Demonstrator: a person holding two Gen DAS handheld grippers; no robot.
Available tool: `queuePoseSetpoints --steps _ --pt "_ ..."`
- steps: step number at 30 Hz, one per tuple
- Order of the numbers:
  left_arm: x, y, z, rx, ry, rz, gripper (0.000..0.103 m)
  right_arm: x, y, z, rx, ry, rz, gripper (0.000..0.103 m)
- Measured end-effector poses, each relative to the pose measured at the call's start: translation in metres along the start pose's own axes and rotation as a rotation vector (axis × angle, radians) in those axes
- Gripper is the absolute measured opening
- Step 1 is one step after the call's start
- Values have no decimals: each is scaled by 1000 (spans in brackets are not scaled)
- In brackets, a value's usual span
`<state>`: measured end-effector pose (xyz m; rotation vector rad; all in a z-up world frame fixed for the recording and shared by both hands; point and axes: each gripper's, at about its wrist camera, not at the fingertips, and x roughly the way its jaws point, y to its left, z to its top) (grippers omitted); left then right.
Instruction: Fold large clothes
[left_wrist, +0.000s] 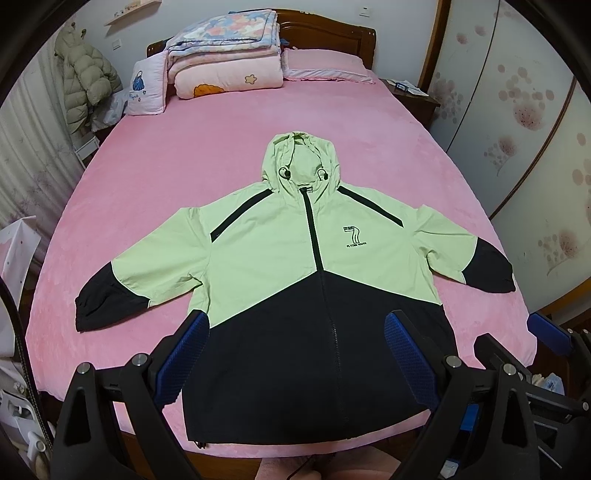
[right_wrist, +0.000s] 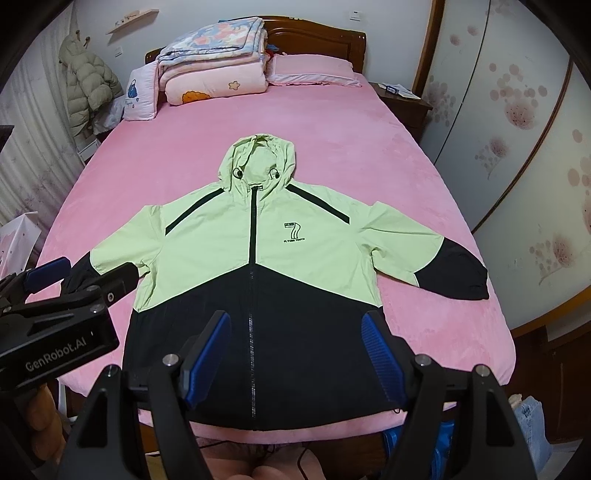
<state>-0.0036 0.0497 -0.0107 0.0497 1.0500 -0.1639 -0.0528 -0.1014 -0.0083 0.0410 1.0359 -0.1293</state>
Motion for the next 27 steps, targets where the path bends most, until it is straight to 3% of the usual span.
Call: queuePoseSetpoints --steps 27 --pt "-2 10 4 37 -4 -2 95 7 7 -6 42 20 -10 74"
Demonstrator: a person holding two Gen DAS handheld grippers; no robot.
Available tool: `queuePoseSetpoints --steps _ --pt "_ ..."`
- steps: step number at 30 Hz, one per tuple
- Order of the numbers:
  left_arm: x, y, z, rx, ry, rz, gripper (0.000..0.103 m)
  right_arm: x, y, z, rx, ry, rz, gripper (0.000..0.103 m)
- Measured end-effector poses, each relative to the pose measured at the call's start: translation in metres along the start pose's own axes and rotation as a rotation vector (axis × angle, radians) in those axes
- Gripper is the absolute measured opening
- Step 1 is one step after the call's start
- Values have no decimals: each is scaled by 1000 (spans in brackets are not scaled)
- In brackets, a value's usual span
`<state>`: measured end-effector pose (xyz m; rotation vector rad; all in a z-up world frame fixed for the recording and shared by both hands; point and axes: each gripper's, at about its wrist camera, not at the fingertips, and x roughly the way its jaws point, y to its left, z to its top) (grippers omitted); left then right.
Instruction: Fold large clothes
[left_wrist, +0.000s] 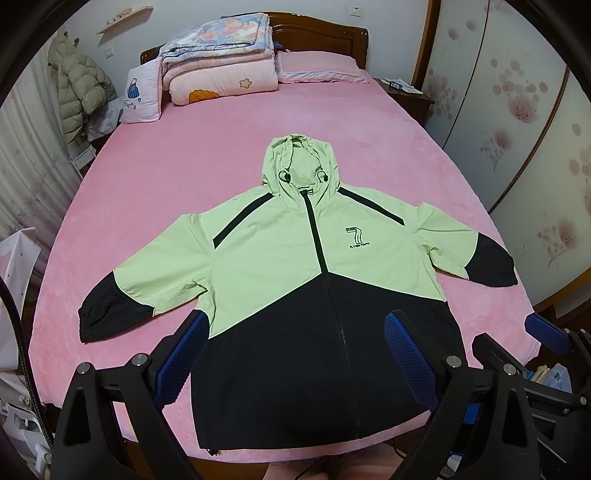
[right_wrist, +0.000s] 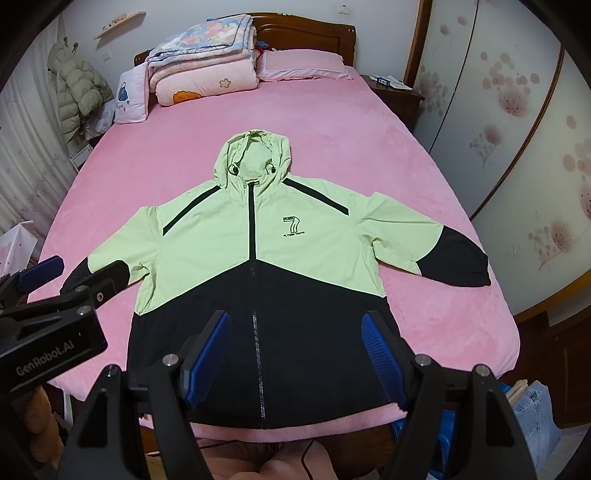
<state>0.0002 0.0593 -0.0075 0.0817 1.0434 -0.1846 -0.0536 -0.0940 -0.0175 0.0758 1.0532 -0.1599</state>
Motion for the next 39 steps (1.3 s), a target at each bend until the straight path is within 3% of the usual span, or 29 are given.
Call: queuePoseSetpoints --steps 39 --pt "6 15 6 43 9 -23 95 6 16 0 19 26 -21 74"
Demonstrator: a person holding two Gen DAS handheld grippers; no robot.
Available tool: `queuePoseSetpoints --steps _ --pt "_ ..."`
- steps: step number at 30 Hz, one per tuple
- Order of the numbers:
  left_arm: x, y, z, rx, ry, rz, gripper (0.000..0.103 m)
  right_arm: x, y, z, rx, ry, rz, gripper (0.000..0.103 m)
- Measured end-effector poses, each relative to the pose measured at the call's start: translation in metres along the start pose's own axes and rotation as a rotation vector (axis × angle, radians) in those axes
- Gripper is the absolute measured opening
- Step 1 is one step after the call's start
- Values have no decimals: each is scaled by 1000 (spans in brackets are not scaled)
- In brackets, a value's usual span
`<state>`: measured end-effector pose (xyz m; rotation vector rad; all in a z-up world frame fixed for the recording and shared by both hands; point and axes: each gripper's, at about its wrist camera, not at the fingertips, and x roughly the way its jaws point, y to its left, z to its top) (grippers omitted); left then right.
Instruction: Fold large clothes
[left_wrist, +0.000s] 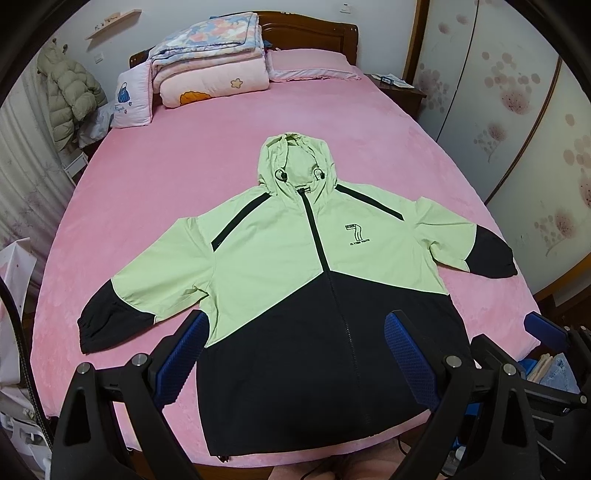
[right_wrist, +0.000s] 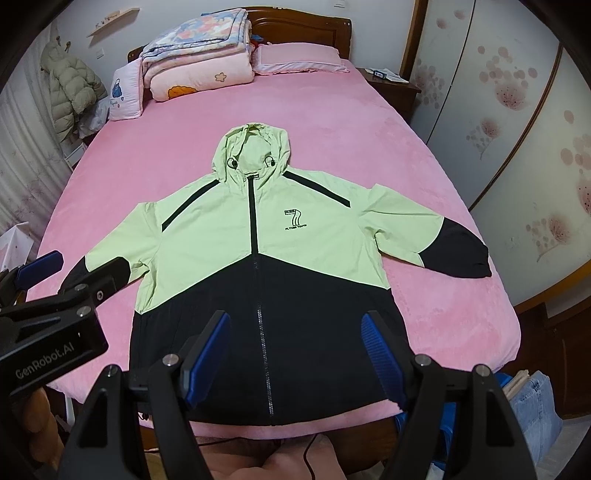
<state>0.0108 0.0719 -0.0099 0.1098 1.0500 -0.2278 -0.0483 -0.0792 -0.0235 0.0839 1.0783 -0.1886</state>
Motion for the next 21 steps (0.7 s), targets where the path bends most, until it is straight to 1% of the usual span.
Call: queuePoseSetpoints --steps 9,16,21 --pt "-6 -4 9 31 -35 -2 95 -5 -9 5 51 -18 -15 74" --pt "-4 -11 20 13 -50 10 95 -6 -16 9 48 -33 -13 74" --pt "2 -23 30 -7 -52 32 95 -2 -34 13 68 -34 4 74"
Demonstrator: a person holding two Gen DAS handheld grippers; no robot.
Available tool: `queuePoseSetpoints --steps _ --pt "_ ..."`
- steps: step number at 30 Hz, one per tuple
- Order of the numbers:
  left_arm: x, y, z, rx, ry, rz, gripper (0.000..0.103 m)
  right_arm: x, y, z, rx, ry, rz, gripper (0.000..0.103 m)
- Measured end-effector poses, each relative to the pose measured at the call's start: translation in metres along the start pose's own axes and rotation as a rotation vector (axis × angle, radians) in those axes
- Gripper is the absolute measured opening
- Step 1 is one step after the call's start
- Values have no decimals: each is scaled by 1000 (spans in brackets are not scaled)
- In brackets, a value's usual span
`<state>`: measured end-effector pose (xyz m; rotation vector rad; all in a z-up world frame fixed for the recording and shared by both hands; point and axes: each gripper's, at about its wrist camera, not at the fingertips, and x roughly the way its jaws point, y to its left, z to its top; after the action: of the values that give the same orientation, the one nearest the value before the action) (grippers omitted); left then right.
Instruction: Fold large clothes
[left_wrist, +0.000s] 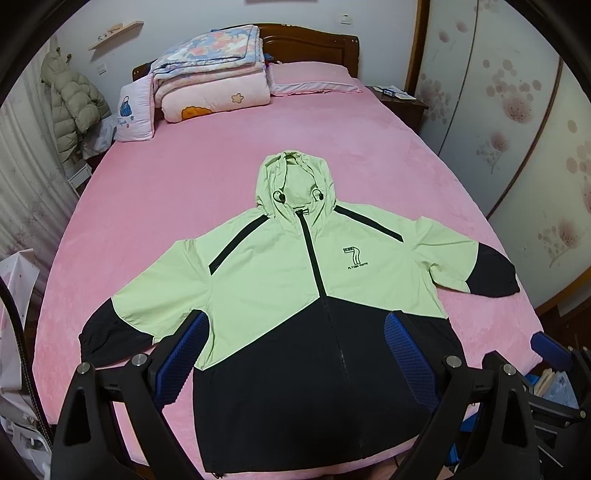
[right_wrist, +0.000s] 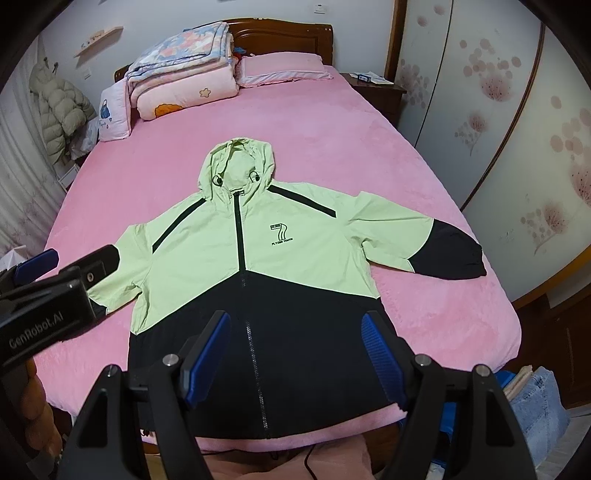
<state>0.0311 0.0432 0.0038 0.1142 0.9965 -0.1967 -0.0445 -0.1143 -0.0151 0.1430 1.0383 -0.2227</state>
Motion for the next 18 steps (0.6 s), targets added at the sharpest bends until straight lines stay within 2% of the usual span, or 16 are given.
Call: queuePoseSetpoints --steps 4,9,13,18 --pt "4 -17 11 -6 -17 21 95 10 -24 7 25 4 26 74" --pt "3 -59 39 -34 -99 39 95 28 -71 25 48 5 55 74" --pt "5 -106 67 -26 -153 52 95 39 -136 51 105 -14 77 74" --pt "27 -181 108 -31 -181 4 95 64 -221 76 170 -30 62 74"
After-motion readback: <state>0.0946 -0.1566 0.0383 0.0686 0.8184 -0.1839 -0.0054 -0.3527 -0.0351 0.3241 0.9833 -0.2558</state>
